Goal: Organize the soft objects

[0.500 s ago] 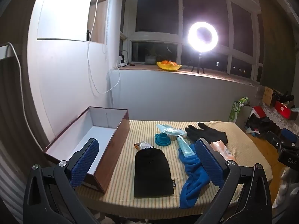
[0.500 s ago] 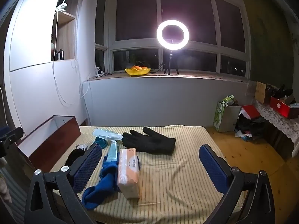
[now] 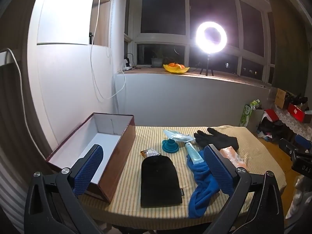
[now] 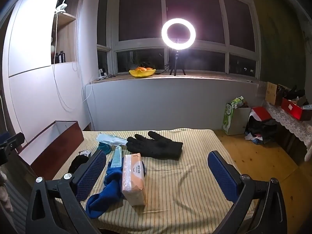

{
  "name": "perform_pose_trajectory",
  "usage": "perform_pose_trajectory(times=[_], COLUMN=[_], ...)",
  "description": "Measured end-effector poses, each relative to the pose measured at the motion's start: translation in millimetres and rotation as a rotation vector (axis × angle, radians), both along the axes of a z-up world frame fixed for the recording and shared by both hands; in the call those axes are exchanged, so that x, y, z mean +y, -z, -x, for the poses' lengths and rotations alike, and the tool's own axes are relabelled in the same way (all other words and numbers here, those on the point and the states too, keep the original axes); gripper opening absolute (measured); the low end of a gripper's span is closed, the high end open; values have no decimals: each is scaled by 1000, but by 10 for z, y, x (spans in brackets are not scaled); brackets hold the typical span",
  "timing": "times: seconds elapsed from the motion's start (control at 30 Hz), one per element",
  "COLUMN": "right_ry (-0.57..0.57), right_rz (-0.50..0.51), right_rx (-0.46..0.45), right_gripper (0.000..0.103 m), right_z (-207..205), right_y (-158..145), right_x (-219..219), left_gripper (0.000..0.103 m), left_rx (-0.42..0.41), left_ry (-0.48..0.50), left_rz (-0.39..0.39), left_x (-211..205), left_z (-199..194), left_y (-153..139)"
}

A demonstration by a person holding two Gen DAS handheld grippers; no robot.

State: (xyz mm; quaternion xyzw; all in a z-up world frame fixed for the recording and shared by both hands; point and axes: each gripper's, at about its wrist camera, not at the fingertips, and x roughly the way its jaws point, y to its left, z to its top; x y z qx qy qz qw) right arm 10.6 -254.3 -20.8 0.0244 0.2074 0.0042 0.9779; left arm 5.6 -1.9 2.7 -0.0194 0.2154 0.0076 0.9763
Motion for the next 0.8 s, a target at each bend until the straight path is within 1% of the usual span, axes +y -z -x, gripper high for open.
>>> perform_pose_trajectory(times=[0.27, 0.8], right_ry=[-12, -19], right_rz=[-3, -12], right_rx=[17, 33], right_gripper=[103, 103], right_z=[30, -2], right_y=[80, 113], right_x=[15, 15], left_gripper=[102, 102], left_rx=[-12, -7], left_ry=[5, 6], left_rz=[-26, -24], left_x=[-53, -68], left_z=[15, -12], left_y=[18, 36])
